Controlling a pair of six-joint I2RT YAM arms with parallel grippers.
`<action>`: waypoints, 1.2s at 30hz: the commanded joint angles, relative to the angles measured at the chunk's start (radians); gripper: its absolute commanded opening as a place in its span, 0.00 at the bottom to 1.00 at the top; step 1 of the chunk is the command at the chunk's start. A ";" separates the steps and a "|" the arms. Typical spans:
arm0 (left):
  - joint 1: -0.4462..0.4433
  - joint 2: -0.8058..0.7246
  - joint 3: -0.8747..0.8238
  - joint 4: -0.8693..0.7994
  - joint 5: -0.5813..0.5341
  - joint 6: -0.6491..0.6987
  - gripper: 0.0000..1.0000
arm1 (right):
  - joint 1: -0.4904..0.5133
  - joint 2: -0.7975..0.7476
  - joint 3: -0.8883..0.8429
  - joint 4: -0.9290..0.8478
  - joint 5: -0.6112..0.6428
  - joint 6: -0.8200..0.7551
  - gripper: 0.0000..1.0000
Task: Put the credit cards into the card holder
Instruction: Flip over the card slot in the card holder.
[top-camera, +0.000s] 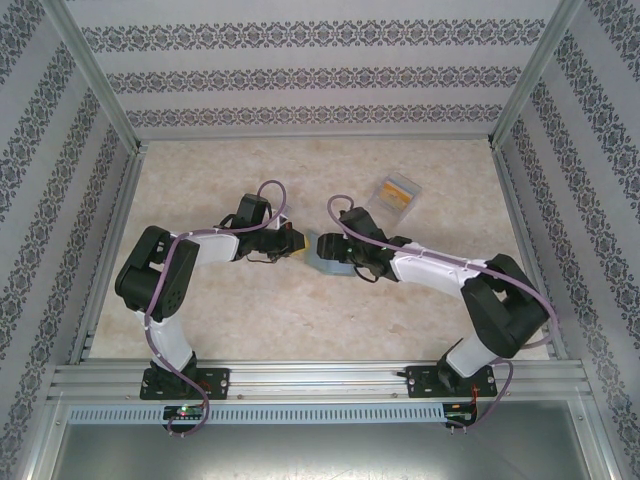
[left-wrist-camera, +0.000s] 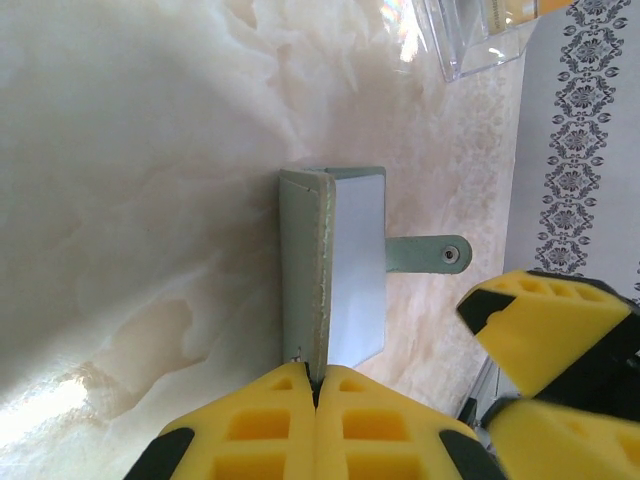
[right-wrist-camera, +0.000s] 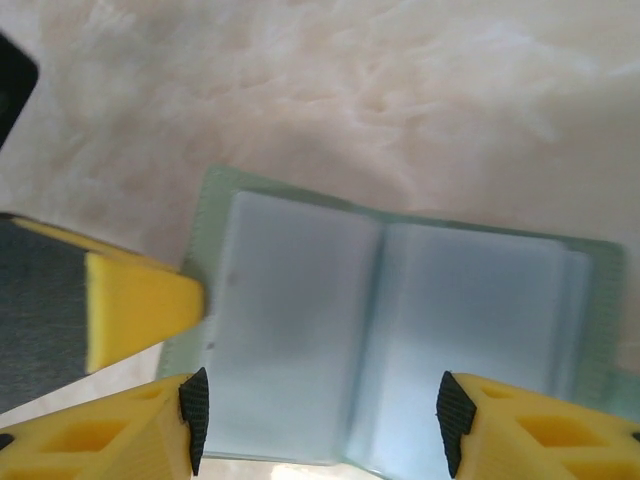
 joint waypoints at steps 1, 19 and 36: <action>0.010 0.003 -0.004 0.010 0.017 0.003 0.00 | 0.025 0.049 0.036 0.033 -0.060 -0.030 0.65; 0.010 0.004 0.005 0.008 0.034 -0.003 0.00 | 0.031 0.109 0.009 0.092 -0.093 -0.008 0.72; 0.011 0.010 0.005 0.016 0.037 -0.015 0.00 | 0.024 0.133 -0.036 0.132 -0.087 0.023 0.70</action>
